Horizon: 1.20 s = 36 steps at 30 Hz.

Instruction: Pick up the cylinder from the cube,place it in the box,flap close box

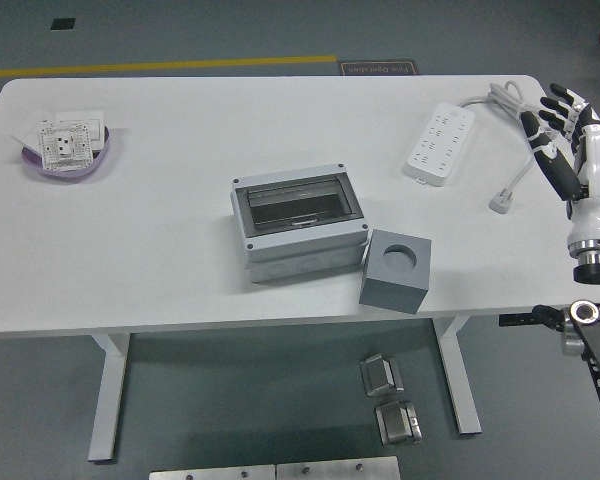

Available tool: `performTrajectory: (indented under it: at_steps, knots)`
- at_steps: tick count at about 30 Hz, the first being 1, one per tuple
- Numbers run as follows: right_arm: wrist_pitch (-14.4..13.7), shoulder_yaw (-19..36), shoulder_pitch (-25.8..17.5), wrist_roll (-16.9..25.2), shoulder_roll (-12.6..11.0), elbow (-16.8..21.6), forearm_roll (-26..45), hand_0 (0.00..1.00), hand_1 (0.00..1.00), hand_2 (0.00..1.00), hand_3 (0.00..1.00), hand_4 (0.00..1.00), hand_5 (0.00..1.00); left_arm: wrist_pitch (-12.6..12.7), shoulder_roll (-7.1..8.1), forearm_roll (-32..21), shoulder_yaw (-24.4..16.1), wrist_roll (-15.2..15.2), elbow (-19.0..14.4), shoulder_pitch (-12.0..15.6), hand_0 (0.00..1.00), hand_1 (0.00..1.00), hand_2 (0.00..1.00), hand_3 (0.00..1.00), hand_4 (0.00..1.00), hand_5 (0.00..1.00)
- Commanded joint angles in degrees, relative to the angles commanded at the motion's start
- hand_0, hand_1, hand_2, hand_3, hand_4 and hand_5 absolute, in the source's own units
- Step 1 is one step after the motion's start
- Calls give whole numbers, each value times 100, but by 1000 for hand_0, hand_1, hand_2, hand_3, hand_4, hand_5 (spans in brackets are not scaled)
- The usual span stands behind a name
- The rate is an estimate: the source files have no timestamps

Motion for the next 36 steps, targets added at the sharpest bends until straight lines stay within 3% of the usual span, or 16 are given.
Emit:
performTrajectory:
  at_steps: [12, 24, 31, 36]
  knots:
    - [-40, -20, -31, 51, 109, -39, -2, 806, 761, 788, 851, 998, 714, 10, -39, -231, 115, 26, 0, -25, 714, 740, 730, 765, 540, 49]
    - [-86, -160, -71, -206, 182, 32, -635, 801, 753, 787, 879, 998, 693, 22, 6, -289, 154, 33, 0, -44, 714, 740, 731, 768, 540, 49]
    - [-1, 50, -74, -662, 115, -11, -1469, 804, 751, 794, 881, 998, 682, 27, -32, 109, -213, 156, 0, -69, 714, 740, 731, 769, 540, 50]
    - [112, 156, -72, -696, 85, -13, -1480, 804, 751, 794, 881, 998, 682, -30, -69, 380, -466, 334, 0, -50, 714, 740, 731, 769, 540, 50]
